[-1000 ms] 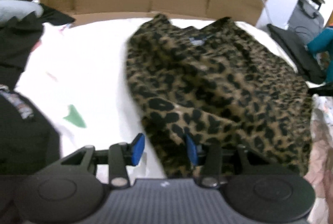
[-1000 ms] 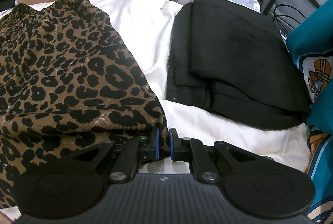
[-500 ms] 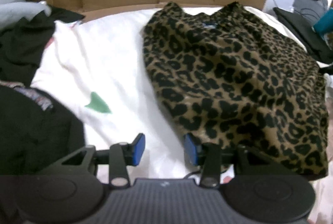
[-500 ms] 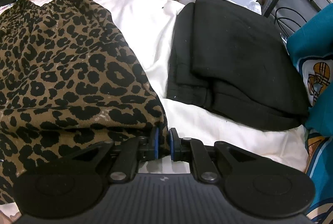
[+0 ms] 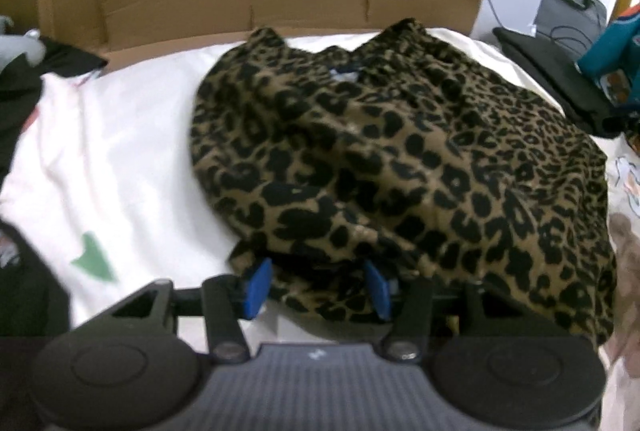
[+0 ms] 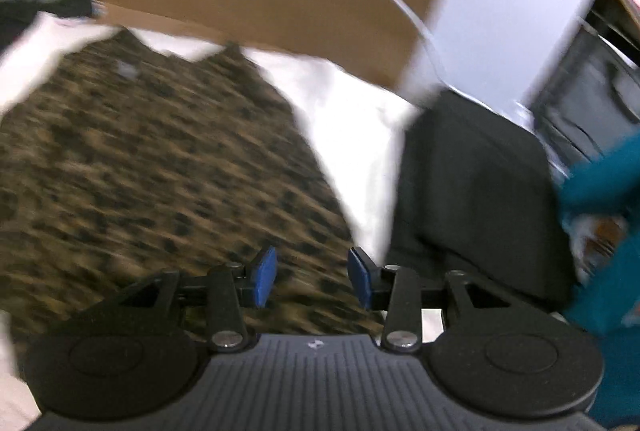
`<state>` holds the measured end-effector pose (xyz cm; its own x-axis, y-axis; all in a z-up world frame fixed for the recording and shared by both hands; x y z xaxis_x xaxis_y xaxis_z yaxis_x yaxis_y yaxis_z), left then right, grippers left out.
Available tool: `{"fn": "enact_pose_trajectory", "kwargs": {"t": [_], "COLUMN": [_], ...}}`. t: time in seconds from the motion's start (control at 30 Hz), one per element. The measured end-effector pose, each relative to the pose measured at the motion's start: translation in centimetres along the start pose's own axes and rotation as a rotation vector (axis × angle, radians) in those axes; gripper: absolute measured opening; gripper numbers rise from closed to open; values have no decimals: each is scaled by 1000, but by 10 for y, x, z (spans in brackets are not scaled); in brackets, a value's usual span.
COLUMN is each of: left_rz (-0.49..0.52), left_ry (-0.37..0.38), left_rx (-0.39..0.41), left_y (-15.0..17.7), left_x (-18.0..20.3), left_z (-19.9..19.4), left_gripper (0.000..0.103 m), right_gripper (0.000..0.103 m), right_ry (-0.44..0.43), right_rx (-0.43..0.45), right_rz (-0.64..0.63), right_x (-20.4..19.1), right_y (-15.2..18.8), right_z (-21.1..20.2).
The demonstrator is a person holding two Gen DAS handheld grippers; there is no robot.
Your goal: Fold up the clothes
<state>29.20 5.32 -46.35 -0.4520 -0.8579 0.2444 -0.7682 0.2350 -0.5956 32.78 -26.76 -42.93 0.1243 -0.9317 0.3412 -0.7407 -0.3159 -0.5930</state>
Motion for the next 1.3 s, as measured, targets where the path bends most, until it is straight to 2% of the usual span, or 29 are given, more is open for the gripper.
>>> {"fn": "enact_pose_trajectory", "kwargs": {"t": [0.2, 0.27, 0.4, 0.53, 0.67, 0.87, 1.0, 1.23, 1.3], "left_rz": [61, 83, 106, 92, 99, 107, 97, 90, 88], "left_ry": [-11, -19, -23, 12, 25, 40, 60, 68, 68], "left_rx": [-15, -22, -32, -39, -42, -38, -35, -28, -28], "left_y": [4, 7, 12, 17, 17, 18, 18, 19, 19], "left_x": [1, 1, -3, -9, -10, -9, -9, -10, -11], "left_z": [9, 10, 12, 11, 14, 19, 18, 17, 16], "left_gripper": [61, 64, 63, 58, 57, 50, 41, 26, 25], "right_gripper": [47, 47, 47, 46, 46, 44, 37, 37, 37], "right_ry": [-321, -364, -400, -390, -409, -565, -599, -659, -648], "right_rx": [30, 36, 13, -37, -14, 43, 29, 19, 1], "right_rz": [-80, -114, -121, -87, -82, -98, -109, -170, -192], "right_x": [-99, -123, -143, -138, -143, -192, -219, -262, -274], "right_y": [-33, -36, -30, -16, -17, -43, -52, -60, -58], "right_z": [-27, -29, -26, -16, -21, -34, -23, -15, -8]}}
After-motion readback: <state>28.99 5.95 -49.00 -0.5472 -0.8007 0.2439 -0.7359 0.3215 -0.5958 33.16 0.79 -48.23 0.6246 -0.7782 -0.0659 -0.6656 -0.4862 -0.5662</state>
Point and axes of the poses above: each gripper's, at about its wrist camera, not at the fingertips, and z roughly the way its jaws point, x to its right, y to its underside, the point moved 7 cm from there along z, roughly the way its jaws point, and after that the axes turned 14 degrees about y, right-handed, at the moved point
